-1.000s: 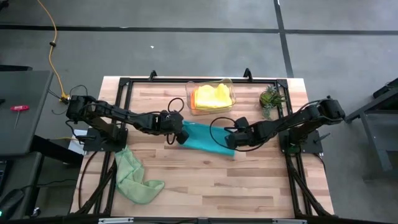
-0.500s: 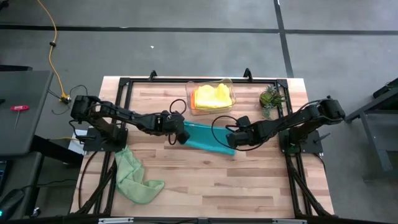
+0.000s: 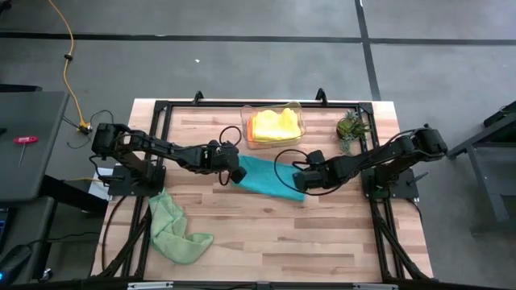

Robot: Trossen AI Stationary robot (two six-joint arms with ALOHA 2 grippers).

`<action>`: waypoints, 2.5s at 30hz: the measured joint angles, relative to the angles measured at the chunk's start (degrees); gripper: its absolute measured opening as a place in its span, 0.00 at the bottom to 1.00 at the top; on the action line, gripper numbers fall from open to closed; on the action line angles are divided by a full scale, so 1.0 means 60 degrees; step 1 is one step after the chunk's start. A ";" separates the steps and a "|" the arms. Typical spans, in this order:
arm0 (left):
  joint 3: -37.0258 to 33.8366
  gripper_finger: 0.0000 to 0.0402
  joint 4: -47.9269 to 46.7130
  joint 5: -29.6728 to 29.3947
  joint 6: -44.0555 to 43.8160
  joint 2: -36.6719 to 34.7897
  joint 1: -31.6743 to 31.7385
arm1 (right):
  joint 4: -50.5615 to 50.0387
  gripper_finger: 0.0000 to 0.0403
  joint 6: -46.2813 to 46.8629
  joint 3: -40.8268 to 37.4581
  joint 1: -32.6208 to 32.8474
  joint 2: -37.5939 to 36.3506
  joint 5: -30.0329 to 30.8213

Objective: Fold microfiber towels
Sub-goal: Fold the blue microfiber towel

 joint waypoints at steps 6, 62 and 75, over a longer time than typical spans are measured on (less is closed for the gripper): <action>0.0000 0.24 -0.0318 0.0107 0.0471 -0.0231 0.0246 | -0.0241 0.33 -0.0033 0.0018 0.0000 -0.0025 -0.0002; -0.3701 0.29 0.6407 0.3409 0.1995 -0.7883 -0.1032 | 0.2893 0.47 0.2060 -0.0898 -0.0273 0.1110 -0.2617; -0.3701 0.29 0.6035 0.3431 0.1995 -0.7887 -0.1032 | 0.1754 0.47 0.2440 0.0098 -0.0274 0.2184 -0.2607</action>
